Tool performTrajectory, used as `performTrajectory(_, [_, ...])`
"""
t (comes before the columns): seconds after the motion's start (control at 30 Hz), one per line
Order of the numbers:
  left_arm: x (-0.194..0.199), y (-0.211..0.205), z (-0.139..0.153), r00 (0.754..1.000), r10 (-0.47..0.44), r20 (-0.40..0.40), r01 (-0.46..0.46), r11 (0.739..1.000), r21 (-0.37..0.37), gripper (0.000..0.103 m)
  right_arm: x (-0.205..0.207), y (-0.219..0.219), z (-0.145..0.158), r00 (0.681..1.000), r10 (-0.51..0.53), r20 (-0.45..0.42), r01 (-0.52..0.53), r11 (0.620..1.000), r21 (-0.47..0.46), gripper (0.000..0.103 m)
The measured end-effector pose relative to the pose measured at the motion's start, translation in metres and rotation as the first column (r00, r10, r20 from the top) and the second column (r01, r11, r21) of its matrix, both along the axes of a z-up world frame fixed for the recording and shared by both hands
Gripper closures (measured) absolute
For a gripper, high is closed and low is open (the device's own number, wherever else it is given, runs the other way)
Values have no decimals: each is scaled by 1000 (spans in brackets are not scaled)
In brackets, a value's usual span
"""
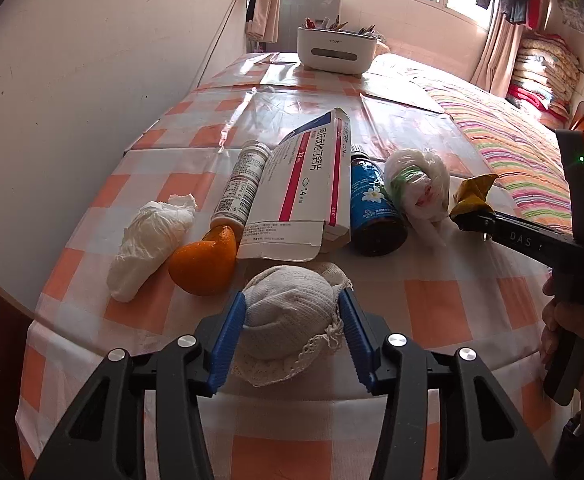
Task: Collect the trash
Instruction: 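Carry the yellow packet and white knit ball over the beige bin with both tools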
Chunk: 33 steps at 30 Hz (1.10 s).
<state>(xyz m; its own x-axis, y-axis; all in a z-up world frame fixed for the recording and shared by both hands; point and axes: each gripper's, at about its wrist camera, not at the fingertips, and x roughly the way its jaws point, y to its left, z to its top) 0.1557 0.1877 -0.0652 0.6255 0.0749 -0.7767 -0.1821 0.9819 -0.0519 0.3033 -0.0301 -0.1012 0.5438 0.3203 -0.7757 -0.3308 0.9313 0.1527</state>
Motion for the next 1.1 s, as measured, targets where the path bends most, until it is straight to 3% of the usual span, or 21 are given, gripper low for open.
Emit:
performTrajectory(0.27, [-10, 2, 3, 1000, -7, 27, 8, 999, -34, 68, -33, -4, 17, 998, 22, 57, -24, 999, 24, 77])
performTrajectory(0.67, [-25, -26, 18, 994, -59, 89, 63, 997, -35, 69, -89, -21, 54, 989, 51, 141, -59, 997, 55, 77])
performTrajectory(1.1, [-31, -86, 21, 976, -188, 113, 193, 980, -37, 69, -126, -83, 51, 991, -28, 132, 19, 997, 69, 77])
